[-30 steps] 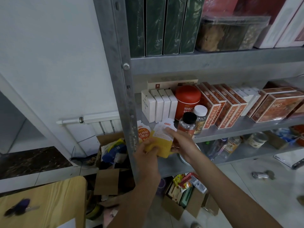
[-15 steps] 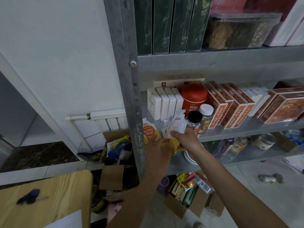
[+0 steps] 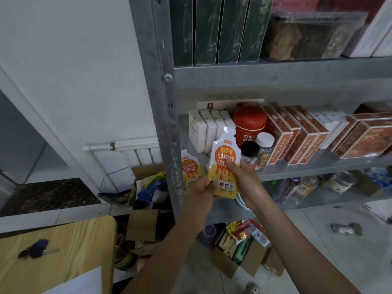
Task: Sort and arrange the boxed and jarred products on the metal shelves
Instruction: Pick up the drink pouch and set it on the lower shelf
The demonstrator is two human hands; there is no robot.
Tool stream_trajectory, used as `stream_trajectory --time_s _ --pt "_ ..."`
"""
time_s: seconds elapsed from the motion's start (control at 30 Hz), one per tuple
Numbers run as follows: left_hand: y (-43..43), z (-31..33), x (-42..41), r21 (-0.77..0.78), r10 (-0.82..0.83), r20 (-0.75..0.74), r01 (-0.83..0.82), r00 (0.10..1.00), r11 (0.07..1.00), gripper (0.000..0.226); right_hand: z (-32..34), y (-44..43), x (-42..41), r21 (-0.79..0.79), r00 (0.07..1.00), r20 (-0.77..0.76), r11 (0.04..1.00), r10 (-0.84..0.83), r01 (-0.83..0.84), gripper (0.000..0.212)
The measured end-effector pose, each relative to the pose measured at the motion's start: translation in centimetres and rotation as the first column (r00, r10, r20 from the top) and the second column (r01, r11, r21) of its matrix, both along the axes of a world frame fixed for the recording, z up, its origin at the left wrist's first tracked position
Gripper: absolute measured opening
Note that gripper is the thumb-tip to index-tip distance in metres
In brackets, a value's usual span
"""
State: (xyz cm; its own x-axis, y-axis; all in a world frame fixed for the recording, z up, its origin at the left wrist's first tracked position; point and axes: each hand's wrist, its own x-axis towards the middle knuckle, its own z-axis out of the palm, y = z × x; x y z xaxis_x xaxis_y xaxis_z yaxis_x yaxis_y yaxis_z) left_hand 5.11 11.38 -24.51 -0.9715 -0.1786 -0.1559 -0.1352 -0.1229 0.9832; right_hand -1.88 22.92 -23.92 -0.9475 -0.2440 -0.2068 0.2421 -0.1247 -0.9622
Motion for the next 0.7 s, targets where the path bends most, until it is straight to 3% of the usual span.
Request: stream_trajectory --time_s 0.1,0.23,0.43,0.5,0.63,0.7 --pt "-0.1 0.4 -0.9 -0.103 -0.012 0.033 0.015 0.999 0.995 0.014 0.2 1.0 -0.1 0.007 0.993 -0.093 0.998 -0.069 0.070 0.011" --pt "-0.7 1.2 -2.5 0.034 0.148 0.037 -0.149 0.988 0.988 0.003 -0.6 2.1 0.4 0.219 0.975 -0.125 0.963 0.185 -0.154 0.007" --pt "-0.3 2.3 -4.3 0.152 0.230 0.131 -0.249 0.964 0.956 0.006 -2.6 3.1 1.9 0.110 0.965 -0.035 0.961 0.258 -0.253 0.024" --pt "-0.5 2.1 -5.2 0.192 0.263 0.153 -0.290 0.952 0.937 0.004 -3.4 3.3 2.4 0.097 0.973 0.032 0.969 0.226 -0.229 0.027" --pt "-0.3 0.9 -6.5 0.199 0.263 0.224 -0.308 0.938 0.930 0.004 -4.1 3.1 2.3 0.128 0.993 0.078 0.987 0.086 -0.096 0.007" --pt "-0.2 0.1 -7.0 0.120 0.277 0.197 -0.303 0.941 0.945 0.011 -4.5 2.8 1.7 0.194 0.996 0.084 0.980 0.037 -0.053 0.009"
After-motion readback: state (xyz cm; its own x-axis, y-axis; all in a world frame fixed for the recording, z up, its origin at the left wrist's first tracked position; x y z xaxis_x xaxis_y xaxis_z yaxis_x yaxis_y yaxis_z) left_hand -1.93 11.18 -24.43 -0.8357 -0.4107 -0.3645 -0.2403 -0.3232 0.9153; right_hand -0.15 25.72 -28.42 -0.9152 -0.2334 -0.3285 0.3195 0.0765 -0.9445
